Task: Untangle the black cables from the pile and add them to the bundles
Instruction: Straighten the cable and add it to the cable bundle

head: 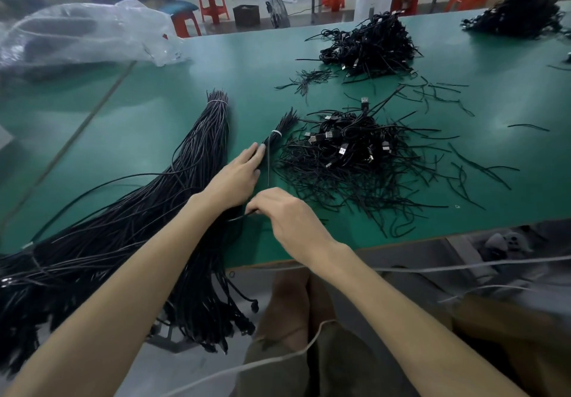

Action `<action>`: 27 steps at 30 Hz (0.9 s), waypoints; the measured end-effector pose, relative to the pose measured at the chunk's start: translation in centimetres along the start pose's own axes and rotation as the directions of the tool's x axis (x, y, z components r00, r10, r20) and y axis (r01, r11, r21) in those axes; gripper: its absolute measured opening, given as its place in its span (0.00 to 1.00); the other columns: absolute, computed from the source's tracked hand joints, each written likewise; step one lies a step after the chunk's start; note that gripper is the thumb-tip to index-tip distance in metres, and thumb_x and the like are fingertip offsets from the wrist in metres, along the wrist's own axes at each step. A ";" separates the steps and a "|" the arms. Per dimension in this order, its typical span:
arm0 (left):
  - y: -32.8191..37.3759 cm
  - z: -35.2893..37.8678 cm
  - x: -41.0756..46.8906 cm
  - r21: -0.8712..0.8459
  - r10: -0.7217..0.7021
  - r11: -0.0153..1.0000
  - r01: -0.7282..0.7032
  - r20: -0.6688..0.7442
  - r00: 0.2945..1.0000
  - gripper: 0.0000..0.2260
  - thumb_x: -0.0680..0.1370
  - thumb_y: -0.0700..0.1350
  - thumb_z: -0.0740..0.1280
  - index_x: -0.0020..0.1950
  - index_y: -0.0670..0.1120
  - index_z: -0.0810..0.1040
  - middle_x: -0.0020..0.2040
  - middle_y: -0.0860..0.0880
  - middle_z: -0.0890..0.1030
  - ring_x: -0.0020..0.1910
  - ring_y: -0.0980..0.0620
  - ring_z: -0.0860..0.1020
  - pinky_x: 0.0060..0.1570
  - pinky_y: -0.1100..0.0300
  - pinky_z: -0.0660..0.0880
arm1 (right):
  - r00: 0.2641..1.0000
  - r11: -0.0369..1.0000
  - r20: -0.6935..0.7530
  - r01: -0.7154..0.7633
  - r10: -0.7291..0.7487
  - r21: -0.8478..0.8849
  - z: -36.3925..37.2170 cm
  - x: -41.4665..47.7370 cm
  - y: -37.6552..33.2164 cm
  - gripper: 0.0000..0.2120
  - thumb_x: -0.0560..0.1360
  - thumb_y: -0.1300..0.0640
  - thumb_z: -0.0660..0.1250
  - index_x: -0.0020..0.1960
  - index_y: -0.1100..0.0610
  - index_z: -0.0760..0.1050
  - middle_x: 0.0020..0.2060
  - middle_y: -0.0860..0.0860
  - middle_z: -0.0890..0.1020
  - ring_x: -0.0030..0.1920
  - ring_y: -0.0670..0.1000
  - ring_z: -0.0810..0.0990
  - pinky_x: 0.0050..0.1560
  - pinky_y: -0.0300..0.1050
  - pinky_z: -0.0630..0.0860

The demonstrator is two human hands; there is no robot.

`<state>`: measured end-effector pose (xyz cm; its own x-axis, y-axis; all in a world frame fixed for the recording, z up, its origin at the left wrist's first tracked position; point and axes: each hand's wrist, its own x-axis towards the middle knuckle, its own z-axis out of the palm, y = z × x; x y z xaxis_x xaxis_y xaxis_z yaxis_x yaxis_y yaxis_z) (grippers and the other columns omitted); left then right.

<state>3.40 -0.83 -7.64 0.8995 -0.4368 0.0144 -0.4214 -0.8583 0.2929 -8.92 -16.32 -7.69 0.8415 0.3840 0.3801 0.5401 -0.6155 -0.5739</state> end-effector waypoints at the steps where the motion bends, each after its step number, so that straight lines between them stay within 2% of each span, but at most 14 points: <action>1: -0.3 0.2 0.4 -0.002 -0.021 1.000 0.021 0.003 1.000 0.27 0.86 0.38 0.55 0.84 0.41 0.48 0.84 0.43 0.51 0.83 0.45 0.51 0.80 0.54 0.52 | 1.000 1.000 0.004 0.017 -0.017 -0.001 0.2 -0.2 -0.3 0.19 0.77 0.75 0.61 0.60 0.60 0.81 0.56 0.54 0.83 0.59 0.53 0.80 0.58 0.55 0.79; 4: -1.7 0.3 1.0 -0.014 -0.098 0.995 0.098 -0.027 0.995 0.28 0.85 0.32 0.52 0.83 0.35 0.45 0.84 0.39 0.51 0.83 0.43 0.51 0.80 0.55 0.52 | 0.998 0.998 0.005 0.057 -0.057 -0.005 0.5 -0.9 -0.8 0.18 0.77 0.74 0.62 0.61 0.60 0.81 0.54 0.54 0.83 0.57 0.53 0.81 0.56 0.55 0.80; 7: -2.3 0.2 1.3 -0.075 -0.192 0.979 0.187 -0.068 0.979 0.29 0.84 0.30 0.53 0.83 0.36 0.45 0.83 0.39 0.51 0.83 0.41 0.50 0.80 0.52 0.53 | 0.998 1.000 -0.059 0.019 -0.018 0.020 0.1 -0.9 -0.7 0.17 0.78 0.73 0.63 0.62 0.61 0.81 0.53 0.54 0.84 0.57 0.53 0.81 0.57 0.54 0.79; 10: -2.6 0.0 1.1 -0.080 -0.183 0.981 0.177 -0.070 0.981 0.28 0.86 0.37 0.55 0.83 0.36 0.46 0.84 0.39 0.47 0.83 0.41 0.46 0.81 0.50 0.49 | 0.993 1.000 -0.115 -0.027 0.025 -0.013 -1.3 -0.5 -0.5 0.22 0.76 0.76 0.61 0.62 0.59 0.82 0.51 0.52 0.84 0.55 0.51 0.81 0.57 0.53 0.79; 12: -2.8 -0.6 0.7 -0.043 -0.143 0.989 0.143 -0.011 0.990 0.29 0.87 0.44 0.59 0.83 0.38 0.49 0.84 0.41 0.46 0.83 0.43 0.46 0.81 0.51 0.48 | 0.972 0.996 -0.224 -0.080 0.068 -0.045 -2.7 0.0 0.0 0.24 0.74 0.78 0.60 0.61 0.58 0.82 0.49 0.53 0.84 0.52 0.51 0.82 0.57 0.52 0.79; 14: -3.2 -1.3 -0.2 -0.106 -0.109 0.988 0.112 0.027 0.994 0.29 0.86 0.47 0.62 0.84 0.42 0.55 0.85 0.45 0.49 0.83 0.46 0.51 0.80 0.54 0.50 | 0.914 0.988 -0.381 -0.151 0.142 0.006 -4.4 0.7 0.6 0.20 0.77 0.77 0.62 0.59 0.59 0.83 0.47 0.53 0.85 0.49 0.50 0.83 0.58 0.50 0.80; 16: -3.3 -1.9 -1.3 -0.190 -0.021 0.982 0.012 -0.046 0.999 0.24 0.85 0.46 0.64 0.81 0.45 0.65 0.83 0.46 0.57 0.82 0.47 0.58 0.80 0.53 0.54 | 0.819 0.959 -0.505 -0.187 0.271 0.211 -6.3 1.5 1.1 0.14 0.81 0.71 0.63 0.57 0.60 0.84 0.44 0.52 0.86 0.45 0.48 0.84 0.56 0.44 0.81; 17: -3.1 -2.3 -1.8 -0.234 0.026 0.971 -0.048 -0.095 0.995 0.21 0.84 0.46 0.64 0.78 0.46 0.71 0.82 0.47 0.62 0.80 0.48 0.62 0.80 0.51 0.57 | 0.766 0.930 -0.544 -0.192 0.342 0.314 -7.3 1.8 1.4 0.12 0.82 0.69 0.63 0.55 0.59 0.84 0.42 0.50 0.86 0.43 0.46 0.84 0.52 0.40 0.81; 19: -2.3 -3.0 -2.7 -0.366 0.049 0.926 -0.091 -0.122 0.991 0.13 0.85 0.49 0.63 0.67 0.49 0.82 0.73 0.46 0.76 0.73 0.50 0.73 0.77 0.49 0.64 | 0.675 0.868 -0.576 -0.209 0.461 0.450 -9.0 2.2 2.4 0.12 0.83 0.67 0.61 0.53 0.57 0.83 0.39 0.48 0.85 0.40 0.43 0.84 0.44 0.36 0.79; 21: -1.3 -3.9 -3.7 -0.542 0.030 0.839 -0.045 -0.035 0.999 0.17 0.85 0.58 0.60 0.55 0.55 0.88 0.56 0.44 0.86 0.59 0.50 0.83 0.70 0.51 0.73 | 0.624 0.811 -0.554 -0.245 0.552 0.532 -10.1 2.2 3.6 0.13 0.84 0.67 0.60 0.53 0.57 0.83 0.38 0.50 0.84 0.39 0.44 0.83 0.41 0.37 0.78; 22: -0.9 -4.4 -4.2 -0.616 0.038 0.787 -0.028 0.003 0.999 0.20 0.85 0.61 0.59 0.53 0.54 0.88 0.46 0.44 0.87 0.50 0.48 0.85 0.64 0.50 0.77 | 0.602 0.778 -0.533 -0.262 0.594 0.571 -10.3 2.0 4.1 0.14 0.84 0.67 0.59 0.53 0.58 0.83 0.38 0.51 0.84 0.38 0.46 0.83 0.41 0.38 0.78; 24: -0.7 -5.1 -4.7 -0.750 0.071 0.661 0.010 0.076 0.995 0.23 0.83 0.64 0.60 0.54 0.49 0.87 0.31 0.49 0.79 0.33 0.44 0.79 0.47 0.48 0.82 | 0.542 0.702 -0.497 -0.274 0.677 0.658 -10.5 1.5 5.1 0.15 0.84 0.67 0.58 0.53 0.57 0.83 0.38 0.52 0.83 0.38 0.48 0.82 0.40 0.40 0.79; 26: -1.2 -5.5 -4.9 -0.852 0.143 0.524 0.020 0.111 0.984 0.23 0.83 0.62 0.64 0.57 0.44 0.85 0.29 0.51 0.67 0.26 0.48 0.68 0.37 0.53 0.78 | 0.437 0.606 -0.474 -0.237 0.764 0.759 -10.8 0.9 6.0 0.15 0.85 0.67 0.57 0.54 0.59 0.82 0.38 0.52 0.83 0.37 0.49 0.82 0.39 0.41 0.79; 27: -1.6 -5.8 -5.0 -0.891 0.169 0.454 0.009 0.096 0.981 0.21 0.83 0.59 0.65 0.59 0.42 0.84 0.30 0.52 0.65 0.25 0.51 0.65 0.35 0.55 0.76 | 0.374 0.551 -0.457 -0.197 0.807 0.811 -11.1 0.6 6.6 0.14 0.85 0.66 0.56 0.56 0.61 0.81 0.38 0.52 0.82 0.36 0.49 0.82 0.38 0.41 0.79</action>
<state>0.26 4.24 -2.59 0.7996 -0.5998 -0.0285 -0.0804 -0.1540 0.9848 -5.03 -27.77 -3.17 0.7445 -0.6675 0.0112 0.1428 0.1429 -0.9794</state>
